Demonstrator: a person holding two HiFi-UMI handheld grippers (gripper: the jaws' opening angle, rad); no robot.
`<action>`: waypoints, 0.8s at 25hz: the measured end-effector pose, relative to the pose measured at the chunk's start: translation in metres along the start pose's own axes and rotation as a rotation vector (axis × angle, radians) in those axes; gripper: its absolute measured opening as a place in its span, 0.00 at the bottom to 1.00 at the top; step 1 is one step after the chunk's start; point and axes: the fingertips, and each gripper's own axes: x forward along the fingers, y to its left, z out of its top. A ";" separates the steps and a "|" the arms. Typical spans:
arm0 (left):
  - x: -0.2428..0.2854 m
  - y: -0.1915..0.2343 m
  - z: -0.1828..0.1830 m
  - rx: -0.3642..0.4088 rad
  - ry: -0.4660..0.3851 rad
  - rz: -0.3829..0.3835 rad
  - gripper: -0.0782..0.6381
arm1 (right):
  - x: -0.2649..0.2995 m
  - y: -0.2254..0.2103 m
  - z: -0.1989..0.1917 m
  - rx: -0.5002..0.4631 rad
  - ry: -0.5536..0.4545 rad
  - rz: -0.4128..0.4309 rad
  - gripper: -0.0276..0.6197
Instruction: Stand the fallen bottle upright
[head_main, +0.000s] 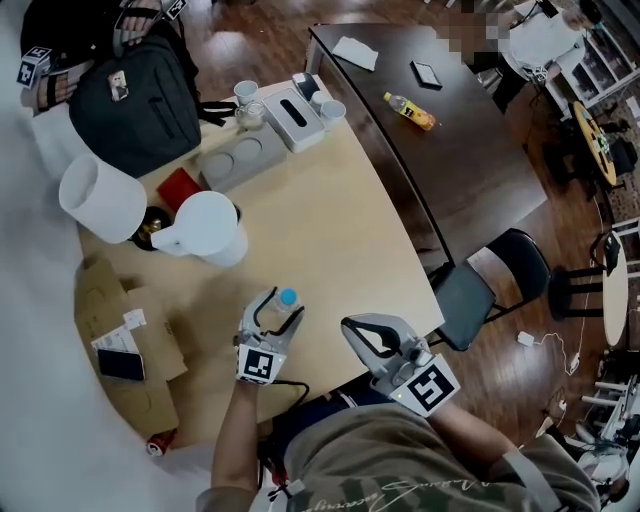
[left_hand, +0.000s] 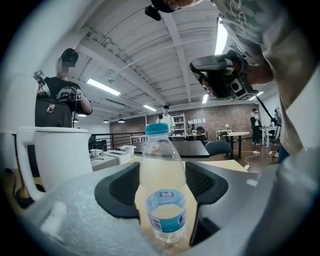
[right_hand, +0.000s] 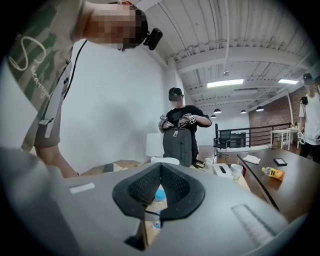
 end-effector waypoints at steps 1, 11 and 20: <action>-0.001 0.002 -0.001 -0.013 -0.001 0.004 0.52 | 0.000 0.001 0.001 0.001 -0.005 0.002 0.05; -0.020 -0.003 0.012 -0.031 -0.042 -0.008 0.54 | -0.017 -0.005 -0.001 0.010 0.006 -0.051 0.05; -0.094 -0.010 0.136 -0.139 -0.194 0.098 0.48 | -0.046 0.009 0.021 -0.008 -0.086 -0.101 0.05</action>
